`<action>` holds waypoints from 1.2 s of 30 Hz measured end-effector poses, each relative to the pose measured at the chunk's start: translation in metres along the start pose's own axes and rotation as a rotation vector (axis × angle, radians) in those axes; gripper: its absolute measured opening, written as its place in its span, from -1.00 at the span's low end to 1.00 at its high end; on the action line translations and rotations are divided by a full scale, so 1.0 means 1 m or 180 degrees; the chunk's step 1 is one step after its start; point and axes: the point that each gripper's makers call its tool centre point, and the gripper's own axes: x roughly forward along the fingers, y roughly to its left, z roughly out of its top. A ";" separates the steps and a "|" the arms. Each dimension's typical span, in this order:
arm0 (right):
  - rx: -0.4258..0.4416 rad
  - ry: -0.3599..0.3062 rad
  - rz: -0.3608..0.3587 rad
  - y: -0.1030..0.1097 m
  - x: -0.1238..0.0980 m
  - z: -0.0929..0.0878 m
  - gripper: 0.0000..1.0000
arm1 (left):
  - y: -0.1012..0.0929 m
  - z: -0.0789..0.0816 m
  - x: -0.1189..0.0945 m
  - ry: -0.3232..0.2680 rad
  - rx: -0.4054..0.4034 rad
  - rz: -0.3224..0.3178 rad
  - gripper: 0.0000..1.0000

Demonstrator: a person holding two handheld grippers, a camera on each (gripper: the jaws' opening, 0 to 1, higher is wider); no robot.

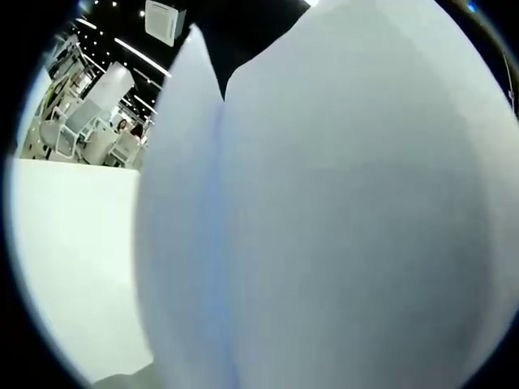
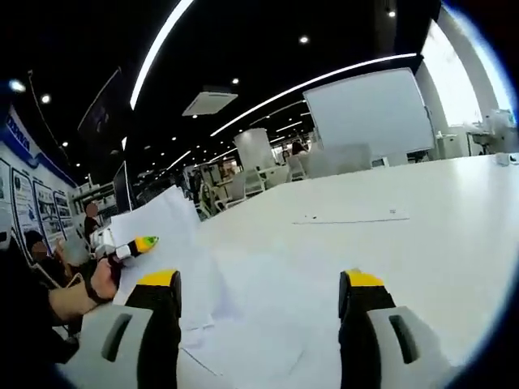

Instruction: Organize the stack of printing papers by aligning and flattening the scattered papers on the table

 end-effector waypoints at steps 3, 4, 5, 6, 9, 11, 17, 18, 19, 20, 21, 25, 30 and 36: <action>-0.0077 0.0000 -0.0020 -0.002 0.005 0.004 0.50 | -0.001 0.000 0.000 0.0000 0.0002 0.0000 -0.86; -0.0092 -0.0002 -0.0023 -0.002 0.007 0.004 0.50 | -0.001 0.000 0.000 -0.0001 0.0002 0.0000 -0.86; -0.0100 0.0002 -0.0028 -0.003 0.009 0.005 0.50 | -0.001 0.000 0.000 -0.0001 0.0002 0.0000 -0.86; -0.0108 0.0014 -0.0033 -0.003 0.011 0.005 0.50 | -0.001 0.000 0.000 -0.0001 0.0001 0.0000 -0.86; -0.0153 0.0038 -0.0040 -0.004 0.017 0.005 0.50 | -0.001 0.000 0.000 -0.0004 -0.0004 0.0000 -0.86; -0.0163 0.0037 -0.0049 -0.006 0.022 0.006 0.50 | -0.001 0.000 0.000 -0.0005 -0.0008 0.0001 -0.86; -0.0156 0.0040 -0.0077 -0.011 0.035 0.008 0.49 | 0.000 0.001 -0.001 -0.0008 -0.0022 0.0001 -0.86; -0.0159 0.0035 -0.0083 -0.012 0.038 0.009 0.49 | 0.000 0.001 -0.001 -0.0008 -0.0024 0.0001 -0.86; -0.0159 0.0033 -0.0086 -0.013 0.039 0.009 0.49 | -0.001 0.001 -0.001 -0.0009 -0.0024 0.0000 -0.86; -0.0149 0.0031 -0.0090 -0.013 0.041 0.009 0.49 | -0.001 0.001 -0.001 -0.0009 -0.0024 0.0000 -0.86; -0.0139 0.0028 -0.0087 -0.014 0.043 0.010 0.49 | -0.001 0.000 -0.001 -0.0010 -0.0024 0.0000 -0.86; -0.0089 0.0011 -0.0071 -0.015 0.051 0.012 0.49 | -0.001 0.001 -0.001 -0.0014 -0.0033 0.0001 -0.86; -0.0112 0.0015 -0.0101 -0.018 0.059 0.018 0.49 | 0.000 0.001 -0.001 -0.0017 -0.0044 0.0002 -0.86; -0.0161 0.0013 -0.0155 -0.017 0.065 0.021 0.49 | 0.000 0.001 -0.001 -0.0016 -0.0035 0.0003 -0.86</action>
